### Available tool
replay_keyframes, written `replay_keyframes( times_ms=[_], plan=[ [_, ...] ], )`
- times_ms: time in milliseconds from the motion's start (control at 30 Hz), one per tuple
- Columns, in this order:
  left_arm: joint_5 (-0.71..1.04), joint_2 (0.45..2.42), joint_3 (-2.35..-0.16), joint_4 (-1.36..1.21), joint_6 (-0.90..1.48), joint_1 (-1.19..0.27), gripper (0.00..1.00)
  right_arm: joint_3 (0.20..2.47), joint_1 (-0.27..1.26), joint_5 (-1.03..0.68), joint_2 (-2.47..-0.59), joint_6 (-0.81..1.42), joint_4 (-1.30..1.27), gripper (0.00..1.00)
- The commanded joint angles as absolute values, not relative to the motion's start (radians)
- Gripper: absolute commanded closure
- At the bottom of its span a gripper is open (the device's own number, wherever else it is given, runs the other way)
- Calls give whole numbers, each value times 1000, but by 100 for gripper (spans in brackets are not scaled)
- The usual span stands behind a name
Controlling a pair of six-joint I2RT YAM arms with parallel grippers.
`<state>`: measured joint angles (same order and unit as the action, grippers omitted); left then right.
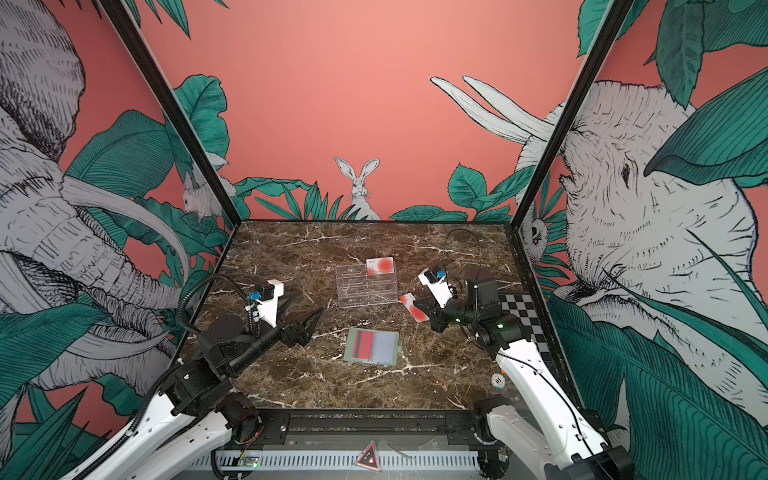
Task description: Take the credit cards out of the card holder
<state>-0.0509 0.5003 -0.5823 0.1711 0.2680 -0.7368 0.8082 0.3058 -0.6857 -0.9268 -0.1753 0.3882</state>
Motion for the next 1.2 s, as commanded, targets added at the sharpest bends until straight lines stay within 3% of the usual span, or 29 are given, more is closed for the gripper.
replay_keyframes(
  times_ms=[0, 1167],
  plan=[
    [-71, 486, -566, 184, 268, -732, 1, 848, 310, -667, -931, -256, 402, 100],
    [-136, 373, -546, 269, 262, -732, 1, 1043, 314, -641, -1179, -450, 482, 100]
  ],
)
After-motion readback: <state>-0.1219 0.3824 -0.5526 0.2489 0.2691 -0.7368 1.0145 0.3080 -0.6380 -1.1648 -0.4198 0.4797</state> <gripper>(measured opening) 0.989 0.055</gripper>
